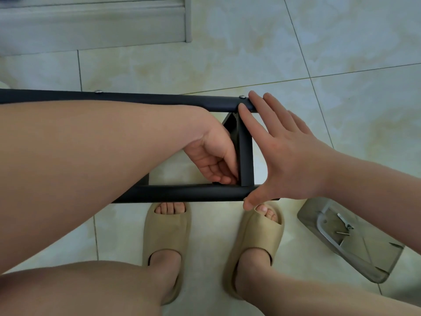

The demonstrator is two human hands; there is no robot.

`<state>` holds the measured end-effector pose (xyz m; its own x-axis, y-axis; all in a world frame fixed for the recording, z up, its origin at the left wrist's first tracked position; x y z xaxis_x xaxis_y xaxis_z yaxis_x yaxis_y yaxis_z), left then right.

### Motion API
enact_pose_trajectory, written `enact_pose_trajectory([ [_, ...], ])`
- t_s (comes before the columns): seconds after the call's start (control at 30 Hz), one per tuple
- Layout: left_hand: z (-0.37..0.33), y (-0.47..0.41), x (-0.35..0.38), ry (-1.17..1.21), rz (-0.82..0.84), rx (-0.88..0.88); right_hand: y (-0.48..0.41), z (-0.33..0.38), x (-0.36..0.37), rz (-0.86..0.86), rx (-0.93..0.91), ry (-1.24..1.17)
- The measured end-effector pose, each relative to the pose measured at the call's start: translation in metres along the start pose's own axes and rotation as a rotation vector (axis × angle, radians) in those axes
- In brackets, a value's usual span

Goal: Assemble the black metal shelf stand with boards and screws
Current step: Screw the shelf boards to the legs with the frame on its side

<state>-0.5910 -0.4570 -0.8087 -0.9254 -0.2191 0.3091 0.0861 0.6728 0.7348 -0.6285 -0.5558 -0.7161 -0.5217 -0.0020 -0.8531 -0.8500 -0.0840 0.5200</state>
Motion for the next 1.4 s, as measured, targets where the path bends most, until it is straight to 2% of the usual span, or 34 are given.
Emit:
enact_pose_trajectory([
  [0.23,-0.0026,0.0008,-0.0027,0.047,0.028,-0.034,-0.0034,-0.0012,-0.0004,0.012,-0.006,-0.018],
  [1.13,0.0001,0.0023,-0.0035,0.095,-0.040,-0.009,-0.0069,-0.0014,-0.0012,0.029,0.002,-0.014],
  [1.4,0.0006,0.0061,0.0013,0.110,0.008,-0.018,-0.0073,-0.0013,-0.0016,0.028,0.001,-0.010],
])
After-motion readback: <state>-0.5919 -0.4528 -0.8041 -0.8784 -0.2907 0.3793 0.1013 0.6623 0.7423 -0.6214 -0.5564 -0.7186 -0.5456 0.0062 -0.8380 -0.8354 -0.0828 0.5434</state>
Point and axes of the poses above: each hand's wrist, its own y-axis away from the middle knuckle, its own x-axis out of the palm, z = x × y, the point moved 6 cm from there along -y, towards the middle knuckle, and after that the axes turned 13 degrees about x, right-handed, at the moved point
